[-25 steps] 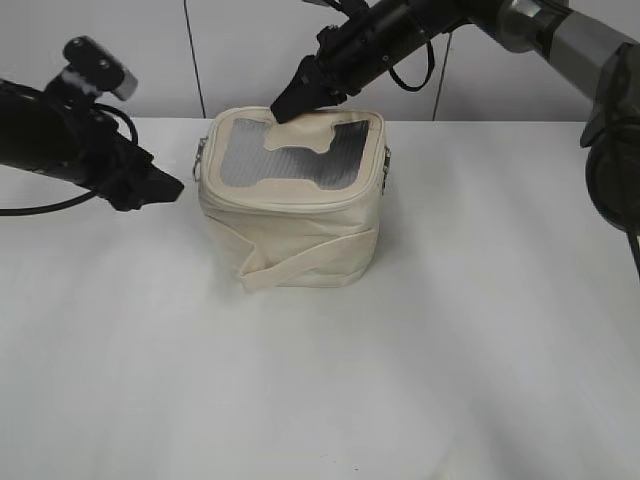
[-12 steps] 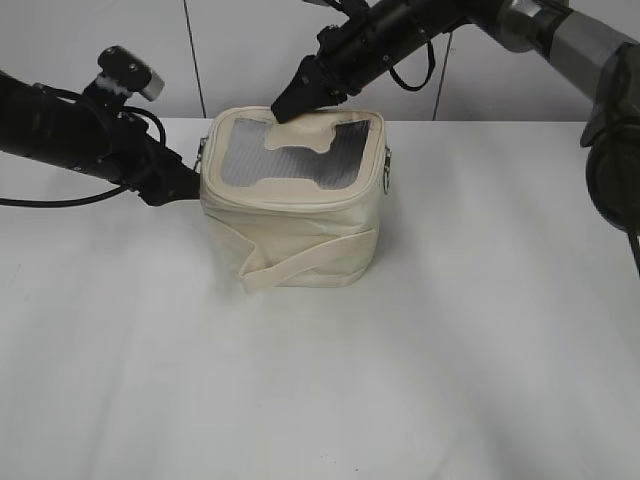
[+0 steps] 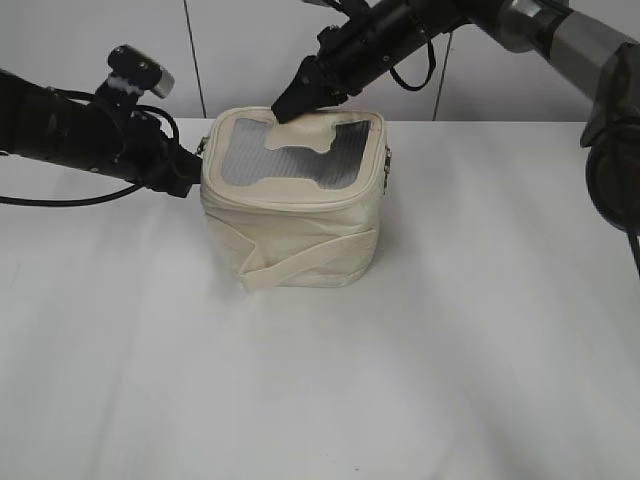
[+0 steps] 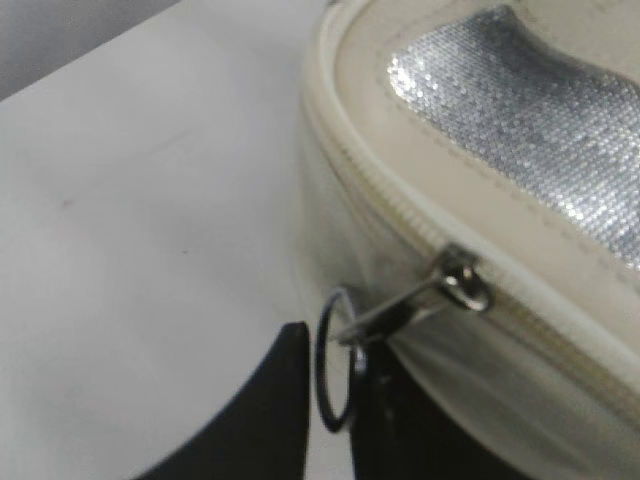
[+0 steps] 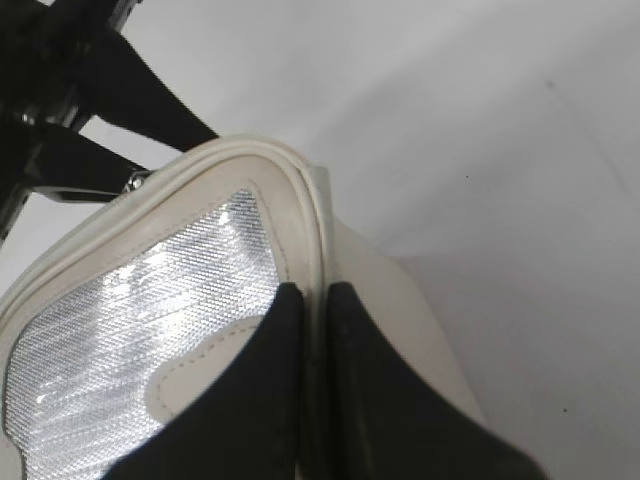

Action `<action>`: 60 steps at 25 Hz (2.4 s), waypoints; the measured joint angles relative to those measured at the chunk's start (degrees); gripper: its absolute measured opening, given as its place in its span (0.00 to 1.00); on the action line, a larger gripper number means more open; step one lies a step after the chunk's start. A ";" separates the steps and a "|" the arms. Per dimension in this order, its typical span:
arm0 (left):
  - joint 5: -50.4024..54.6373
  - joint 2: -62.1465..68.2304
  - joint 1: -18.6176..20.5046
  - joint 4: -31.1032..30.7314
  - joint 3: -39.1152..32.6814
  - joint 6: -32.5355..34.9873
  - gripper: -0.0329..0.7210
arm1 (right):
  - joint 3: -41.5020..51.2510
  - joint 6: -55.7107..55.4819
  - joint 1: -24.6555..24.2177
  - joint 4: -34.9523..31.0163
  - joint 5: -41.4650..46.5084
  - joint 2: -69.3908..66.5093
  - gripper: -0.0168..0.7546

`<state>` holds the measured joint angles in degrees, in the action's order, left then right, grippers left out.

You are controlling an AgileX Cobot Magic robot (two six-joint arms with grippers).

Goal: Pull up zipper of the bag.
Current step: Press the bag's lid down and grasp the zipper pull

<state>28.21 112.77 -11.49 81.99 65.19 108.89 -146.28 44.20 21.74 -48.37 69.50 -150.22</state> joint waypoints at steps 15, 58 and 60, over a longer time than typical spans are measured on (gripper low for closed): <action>0.55 -9.72 -0.02 -8.26 -7.48 -8.21 0.06 | 0.00 -1.17 0.00 0.04 0.00 0.00 0.08; -0.69 -18.59 0.70 -6.66 -15.65 -11.19 0.73 | 0.00 -7.17 0.77 -0.84 0.28 -0.08 0.07; -0.05 -16.49 0.70 -6.89 -14.63 -7.45 0.74 | 0.00 -7.06 0.77 -0.89 0.28 -0.08 0.07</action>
<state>28.16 96.28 -10.78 75.10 50.56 101.44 -146.28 37.14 22.51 -49.25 69.78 -150.29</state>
